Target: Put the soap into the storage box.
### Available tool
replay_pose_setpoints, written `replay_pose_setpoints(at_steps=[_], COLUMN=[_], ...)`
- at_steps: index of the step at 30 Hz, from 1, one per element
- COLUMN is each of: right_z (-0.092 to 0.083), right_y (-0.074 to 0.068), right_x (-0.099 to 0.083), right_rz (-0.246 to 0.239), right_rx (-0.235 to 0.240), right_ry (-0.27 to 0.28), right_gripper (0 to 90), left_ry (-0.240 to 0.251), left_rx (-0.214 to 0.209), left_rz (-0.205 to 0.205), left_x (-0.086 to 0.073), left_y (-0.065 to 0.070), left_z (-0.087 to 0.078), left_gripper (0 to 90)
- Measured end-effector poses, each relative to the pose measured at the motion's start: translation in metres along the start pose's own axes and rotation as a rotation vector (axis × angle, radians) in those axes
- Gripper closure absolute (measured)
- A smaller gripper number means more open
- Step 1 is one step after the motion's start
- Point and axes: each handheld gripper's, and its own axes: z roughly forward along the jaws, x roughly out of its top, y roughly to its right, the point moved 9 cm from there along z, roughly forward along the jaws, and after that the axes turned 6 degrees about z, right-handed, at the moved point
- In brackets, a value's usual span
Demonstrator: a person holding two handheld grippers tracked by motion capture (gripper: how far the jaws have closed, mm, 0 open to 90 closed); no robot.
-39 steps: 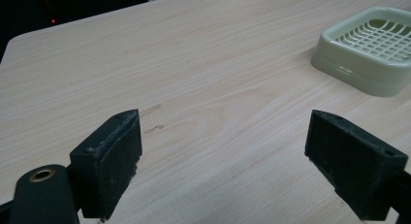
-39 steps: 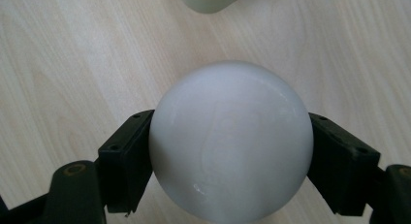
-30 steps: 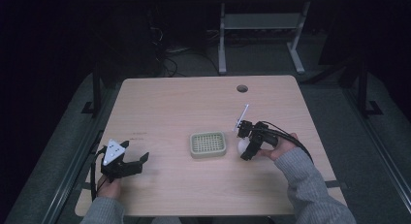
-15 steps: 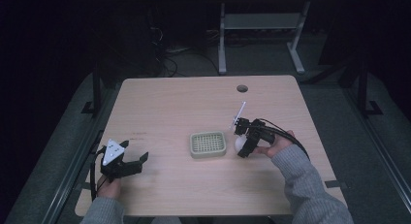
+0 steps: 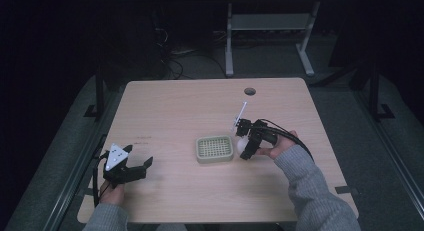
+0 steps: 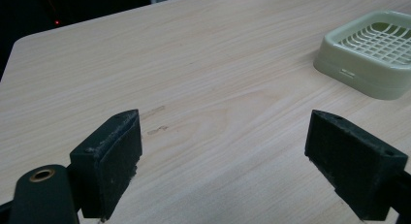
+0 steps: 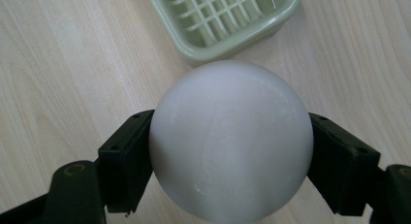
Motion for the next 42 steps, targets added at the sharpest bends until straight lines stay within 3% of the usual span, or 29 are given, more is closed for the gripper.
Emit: replay_pose_setpoints(at_steps=[31, 42], right_z=[-0.005, -0.001], right_y=[-0.01, -0.015], right_x=[0.047, 0.06], right_rz=[-0.062, -0.091], right_rx=[0.013, 0.014], right_ry=[0.042, 0.026], right_gripper=[23.6, 23.6], left_ry=[-0.001, -0.001], left_rx=[-0.005, 0.0], left_rz=[0.003, 0.006], left_x=[0.0, 0.0], left_y=[0.001, 0.001], left_z=[0.0, 0.001], left_gripper=[12.8, 12.8])
